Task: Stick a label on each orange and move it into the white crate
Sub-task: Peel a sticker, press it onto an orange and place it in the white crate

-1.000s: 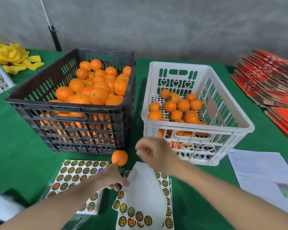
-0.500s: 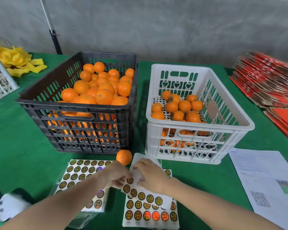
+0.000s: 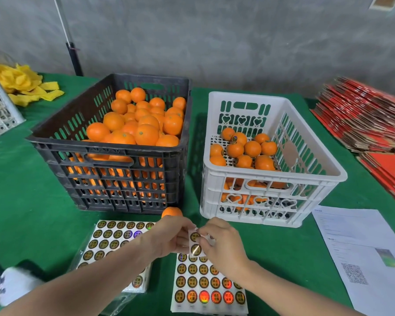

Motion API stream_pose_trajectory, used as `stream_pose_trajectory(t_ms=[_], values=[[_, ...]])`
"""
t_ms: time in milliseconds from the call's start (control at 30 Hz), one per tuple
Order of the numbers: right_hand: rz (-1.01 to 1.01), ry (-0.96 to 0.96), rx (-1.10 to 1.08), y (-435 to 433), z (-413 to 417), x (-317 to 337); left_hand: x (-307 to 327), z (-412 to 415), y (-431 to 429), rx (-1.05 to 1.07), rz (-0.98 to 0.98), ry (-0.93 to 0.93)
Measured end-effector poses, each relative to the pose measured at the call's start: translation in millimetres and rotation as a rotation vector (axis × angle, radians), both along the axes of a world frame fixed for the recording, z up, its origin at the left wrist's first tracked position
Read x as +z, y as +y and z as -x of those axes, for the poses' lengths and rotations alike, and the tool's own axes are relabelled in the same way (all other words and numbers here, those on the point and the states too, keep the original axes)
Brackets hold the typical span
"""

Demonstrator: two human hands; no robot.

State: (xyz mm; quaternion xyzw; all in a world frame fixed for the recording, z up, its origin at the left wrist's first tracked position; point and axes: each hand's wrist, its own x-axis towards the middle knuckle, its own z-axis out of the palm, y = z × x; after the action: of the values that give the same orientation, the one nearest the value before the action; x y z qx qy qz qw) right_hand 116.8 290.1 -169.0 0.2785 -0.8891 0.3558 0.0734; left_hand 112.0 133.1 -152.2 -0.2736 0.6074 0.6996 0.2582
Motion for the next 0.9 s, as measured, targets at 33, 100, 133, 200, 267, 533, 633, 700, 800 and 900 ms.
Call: stream_pose_trajectory(t_ms=[33, 100, 133, 200, 267, 533, 633, 700, 800, 900], values=[[0.021, 0.042, 0.005, 0.3, -0.4, 0.2, 1.6, 0.4, 0.9, -0.002, 0.009, -0.003], [0.043, 0.114, 0.03, 1.1, -0.9, 0.3, 3.9, 1.5, 2.9, -0.012, 0.034, -0.003], [0.054, 0.133, 0.043, 1.3, -0.8, -0.4, 3.8, 2.4, 3.3, -0.022, 0.052, 0.002], [0.119, 0.093, 0.041, 1.4, -2.2, 0.1, 5.8, 3.7, 4.5, -0.047, 0.069, 0.028], [0.27, 0.017, 0.049, 1.5, -3.7, 6.4, 5.9, 5.1, 3.1, -0.087, 0.112, 0.108], [0.545, -0.065, -0.011, -5.9, 29.2, 59.4, -4.4, -3.5, -19.1, -0.608, 0.858, 0.238], [0.615, -0.079, -0.005, -10.6, 41.1, 78.2, 15.0, -5.2, -32.7, -0.511, 1.086, 0.616], [0.644, -0.068, -0.002, -15.4, 47.9, 92.8, 46.9, -4.4, -41.6, -0.401, 0.997, 1.07], [0.703, -0.076, 0.018, -23.3, 55.3, 114.1, 97.3, 17.7, -51.2, -0.102, 0.957, 1.485], [0.714, -0.057, 0.025, -30.5, 58.2, 130.5, 138.5, 74.7, -73.1, 0.075, 1.179, 1.183]])
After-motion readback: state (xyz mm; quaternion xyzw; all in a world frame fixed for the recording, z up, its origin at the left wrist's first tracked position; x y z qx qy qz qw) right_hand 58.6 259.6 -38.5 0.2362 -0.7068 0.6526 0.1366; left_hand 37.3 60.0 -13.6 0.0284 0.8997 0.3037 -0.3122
